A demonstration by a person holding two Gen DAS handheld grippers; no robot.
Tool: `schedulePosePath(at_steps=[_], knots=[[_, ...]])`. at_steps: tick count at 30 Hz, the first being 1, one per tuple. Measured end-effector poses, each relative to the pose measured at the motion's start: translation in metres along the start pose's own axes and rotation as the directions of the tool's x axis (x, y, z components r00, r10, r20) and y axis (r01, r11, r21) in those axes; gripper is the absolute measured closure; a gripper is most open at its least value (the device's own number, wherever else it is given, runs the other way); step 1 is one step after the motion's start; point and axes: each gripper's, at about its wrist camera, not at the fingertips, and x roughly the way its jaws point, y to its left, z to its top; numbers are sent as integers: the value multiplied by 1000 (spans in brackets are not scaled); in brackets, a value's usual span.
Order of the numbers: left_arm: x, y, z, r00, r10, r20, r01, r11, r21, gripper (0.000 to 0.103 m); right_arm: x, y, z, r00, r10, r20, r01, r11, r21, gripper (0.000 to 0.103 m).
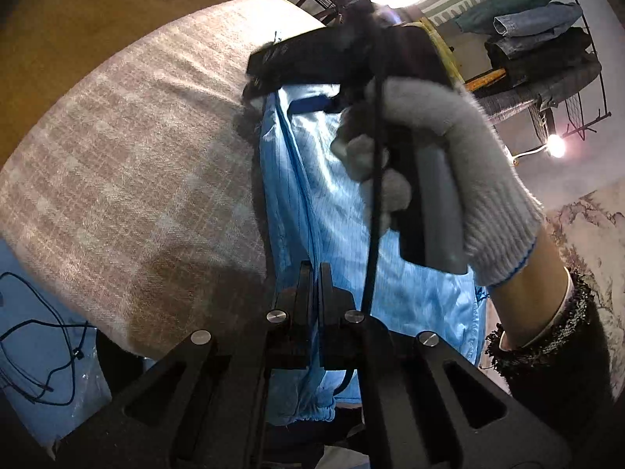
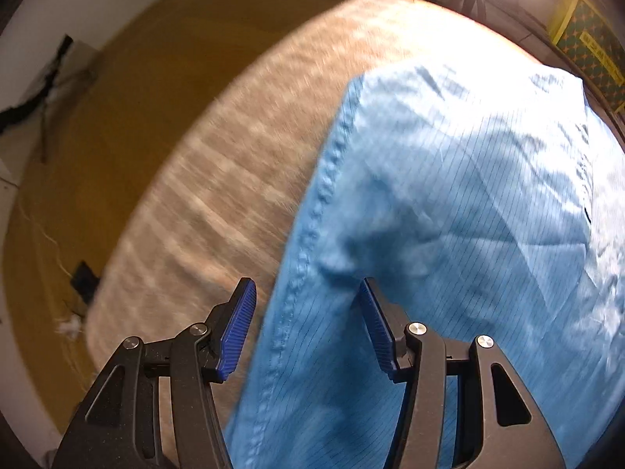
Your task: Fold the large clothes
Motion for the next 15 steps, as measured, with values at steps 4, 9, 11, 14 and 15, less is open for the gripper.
schedulePosePath(at_steps=[4,9,11,14,15], knots=[[-1,-3,0,1000,13,2,-13,1000,19,103,8,6,-8,995,-101,14,101,991,-85,83],[0,-22,-2,1000,17,13,-18,998,67,103,-4,-13,-15,998,-30,50,32,999,-29,101],[0,-34,-5,1000,21,19,-23,994,109,103,-16,-26,-21,995,26,92,-27,1000,7,102],[1,-50,-9,1000,23,22,-26,987,159,103,-32,-48,-31,981,119,151,-132,988,81,102],[3,-54,-11,1000,18,17,-20,985,170,103,-39,-56,-35,974,149,174,-168,980,103,102]])
